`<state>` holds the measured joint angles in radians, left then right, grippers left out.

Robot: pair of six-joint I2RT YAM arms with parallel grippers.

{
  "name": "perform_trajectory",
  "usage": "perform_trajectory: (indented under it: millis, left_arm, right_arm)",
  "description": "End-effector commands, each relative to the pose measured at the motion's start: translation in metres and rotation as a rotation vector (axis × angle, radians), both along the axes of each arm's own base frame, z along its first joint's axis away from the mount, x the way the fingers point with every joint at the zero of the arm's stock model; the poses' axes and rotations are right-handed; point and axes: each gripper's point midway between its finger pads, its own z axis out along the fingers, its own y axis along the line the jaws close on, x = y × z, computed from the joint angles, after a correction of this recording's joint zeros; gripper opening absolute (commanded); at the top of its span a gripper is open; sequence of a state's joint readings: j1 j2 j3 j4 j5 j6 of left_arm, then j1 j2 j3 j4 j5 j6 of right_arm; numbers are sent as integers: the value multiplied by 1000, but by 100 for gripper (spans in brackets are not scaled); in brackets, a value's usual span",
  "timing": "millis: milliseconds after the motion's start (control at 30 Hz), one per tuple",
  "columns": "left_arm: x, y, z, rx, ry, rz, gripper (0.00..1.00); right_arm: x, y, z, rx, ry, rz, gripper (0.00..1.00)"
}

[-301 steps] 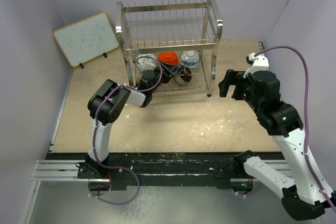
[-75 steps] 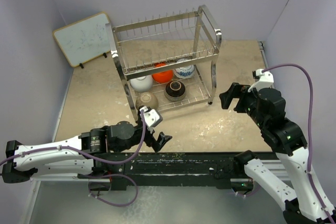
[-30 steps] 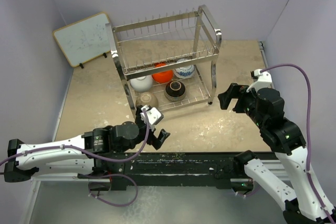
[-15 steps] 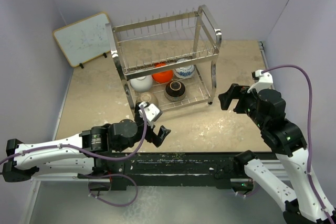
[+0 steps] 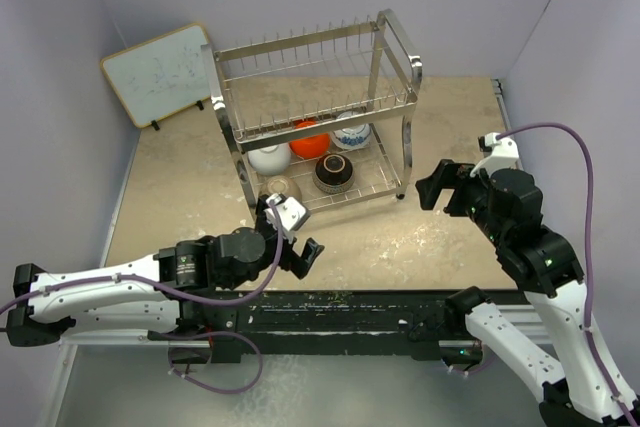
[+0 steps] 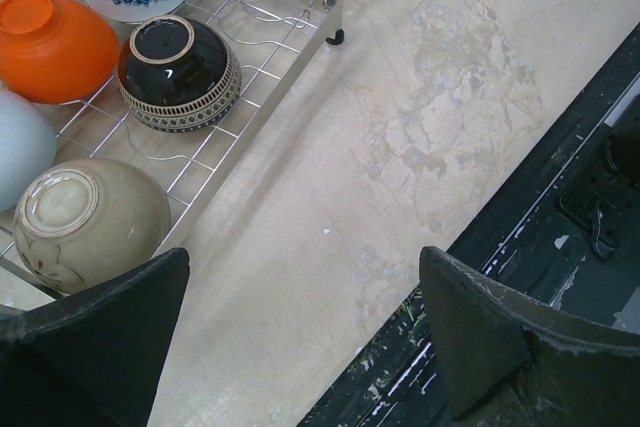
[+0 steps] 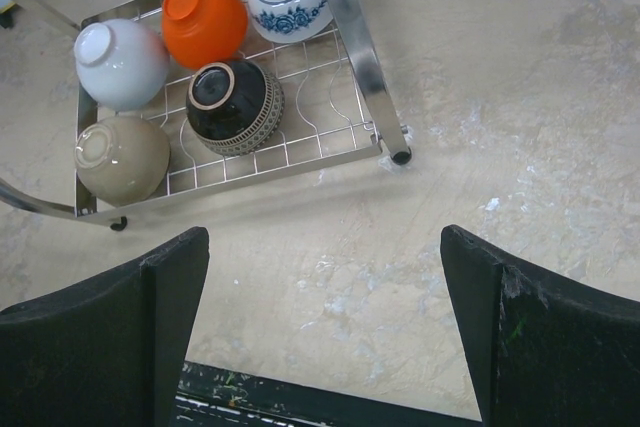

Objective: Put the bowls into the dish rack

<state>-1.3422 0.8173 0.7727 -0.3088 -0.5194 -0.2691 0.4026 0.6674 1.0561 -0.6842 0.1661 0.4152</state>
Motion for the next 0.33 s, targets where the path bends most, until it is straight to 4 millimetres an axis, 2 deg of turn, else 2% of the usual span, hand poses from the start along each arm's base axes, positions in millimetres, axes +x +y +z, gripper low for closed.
perform_trajectory:
  millis: [0, 300]
  left_arm:
    - [5, -3, 23, -57, -27, 25, 99]
    - [12, -3, 4, 30, 12, 90, 99]
  right_arm:
    - [3, -2, 17, 7, -49, -8, 99]
    - [6, 0, 12, 9, -41, -5, 99]
